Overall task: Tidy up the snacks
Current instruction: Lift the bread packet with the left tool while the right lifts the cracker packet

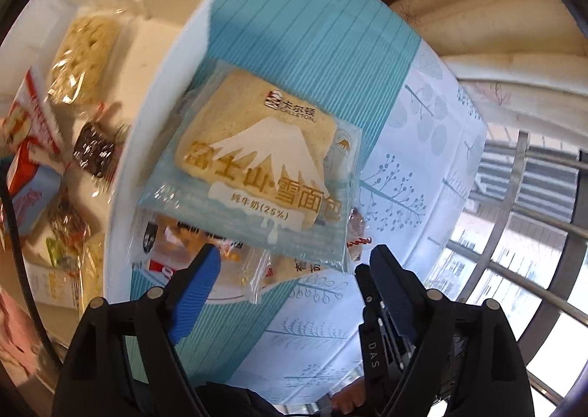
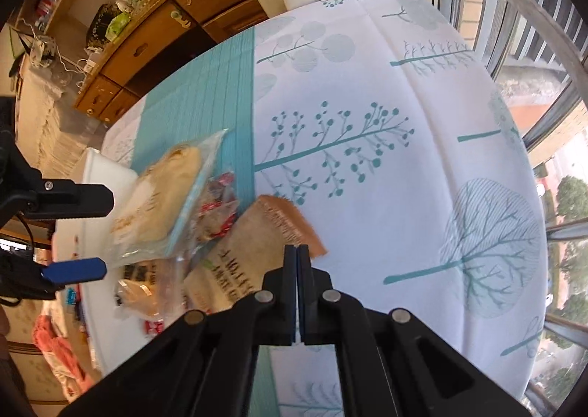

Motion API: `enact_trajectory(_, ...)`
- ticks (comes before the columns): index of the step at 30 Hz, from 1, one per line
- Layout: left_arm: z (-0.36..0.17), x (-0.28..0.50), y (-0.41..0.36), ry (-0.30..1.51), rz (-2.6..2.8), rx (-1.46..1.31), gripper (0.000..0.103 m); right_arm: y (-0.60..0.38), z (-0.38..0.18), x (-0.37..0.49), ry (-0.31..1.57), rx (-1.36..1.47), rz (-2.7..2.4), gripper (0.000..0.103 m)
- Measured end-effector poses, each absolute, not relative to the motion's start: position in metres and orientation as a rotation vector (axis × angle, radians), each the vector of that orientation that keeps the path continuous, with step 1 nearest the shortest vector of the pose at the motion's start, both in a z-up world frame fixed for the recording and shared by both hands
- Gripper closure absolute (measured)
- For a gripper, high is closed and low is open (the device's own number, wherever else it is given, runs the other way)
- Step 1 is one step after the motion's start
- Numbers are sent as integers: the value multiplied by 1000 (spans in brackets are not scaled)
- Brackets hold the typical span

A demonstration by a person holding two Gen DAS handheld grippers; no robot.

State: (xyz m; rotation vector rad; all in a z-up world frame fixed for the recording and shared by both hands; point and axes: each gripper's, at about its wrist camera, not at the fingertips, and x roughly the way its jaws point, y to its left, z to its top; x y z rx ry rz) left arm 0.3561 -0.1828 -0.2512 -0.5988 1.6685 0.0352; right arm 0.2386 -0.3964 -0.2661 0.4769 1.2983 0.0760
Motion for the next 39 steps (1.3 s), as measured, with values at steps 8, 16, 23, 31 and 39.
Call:
enact_trajectory(8, -243, 347, -171, 1641, 62, -737, 3, -395, -263, 232, 1351, 592, 100, 103)
enact_trajectory(16, -255, 336, -159, 1640, 184, -866, 2, -398, -272, 236, 1421, 718, 97, 68)
enact_trajectory(23, -276, 346, -146, 1644, 314, -957, 1, -385, -287, 242, 1495, 786, 105, 40)
enact_trajectory(31, -304, 369, -143, 1689, 438, -970, 1, -368, -293, 249, 1530, 752, 84, 22)
enact_trajectory(39, -329, 396, -145, 1776, 500, -916, 1, -350, -295, 258, 1549, 610, 31, 19)
